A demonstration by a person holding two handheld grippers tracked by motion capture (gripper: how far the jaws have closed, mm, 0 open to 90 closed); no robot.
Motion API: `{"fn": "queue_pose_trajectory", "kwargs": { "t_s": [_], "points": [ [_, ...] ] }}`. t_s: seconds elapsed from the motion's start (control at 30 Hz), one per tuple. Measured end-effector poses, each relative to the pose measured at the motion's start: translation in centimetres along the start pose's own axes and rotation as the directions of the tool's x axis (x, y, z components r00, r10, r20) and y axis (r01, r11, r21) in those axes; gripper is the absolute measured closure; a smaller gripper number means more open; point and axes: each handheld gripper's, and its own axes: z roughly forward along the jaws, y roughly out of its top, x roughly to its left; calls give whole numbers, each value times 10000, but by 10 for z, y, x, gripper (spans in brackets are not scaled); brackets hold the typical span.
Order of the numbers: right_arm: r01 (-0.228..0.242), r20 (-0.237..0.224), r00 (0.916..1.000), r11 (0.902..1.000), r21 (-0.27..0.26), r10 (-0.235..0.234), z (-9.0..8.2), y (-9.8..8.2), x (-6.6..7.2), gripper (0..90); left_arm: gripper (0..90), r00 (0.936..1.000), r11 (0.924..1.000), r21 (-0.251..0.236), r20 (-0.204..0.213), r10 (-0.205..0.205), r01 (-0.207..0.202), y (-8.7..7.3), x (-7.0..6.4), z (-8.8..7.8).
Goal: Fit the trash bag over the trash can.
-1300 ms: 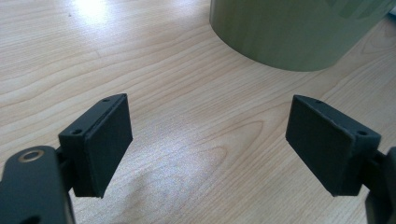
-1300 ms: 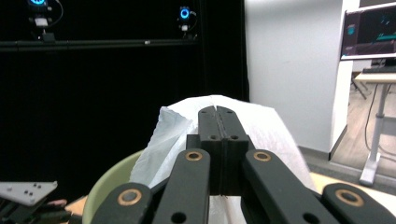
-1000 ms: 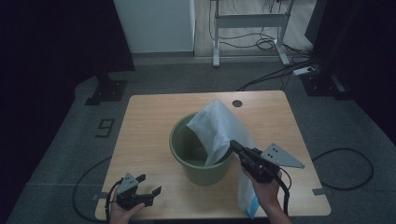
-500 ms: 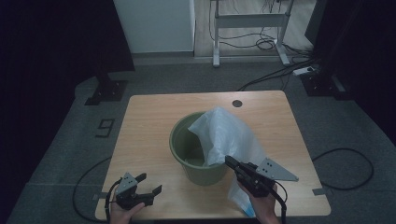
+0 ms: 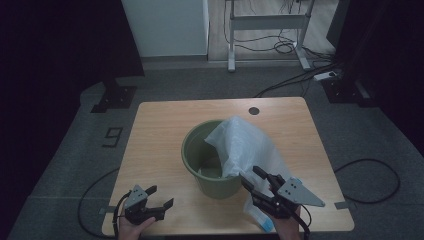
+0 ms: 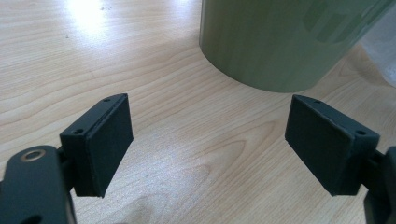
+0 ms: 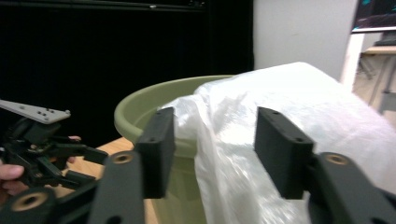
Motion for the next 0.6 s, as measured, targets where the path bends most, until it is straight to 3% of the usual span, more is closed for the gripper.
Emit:
{"fn": "queue_pose_trajectory", "kwargs": {
  "t_s": [0.17, 0.6],
  "points": [
    [240, 493, 9985, 9994, 240, -252, -13, -9, -3, 363, 148, 10000, 10000, 16, -1, 13, -13, 0, 0, 1],
    [-417, 1549, 9878, 9860, 1615, 164, -11, -63, -12, 252, 149, 10000, 10000, 88, 14, 13, -13, -1, -1, 3]
  ]
}}
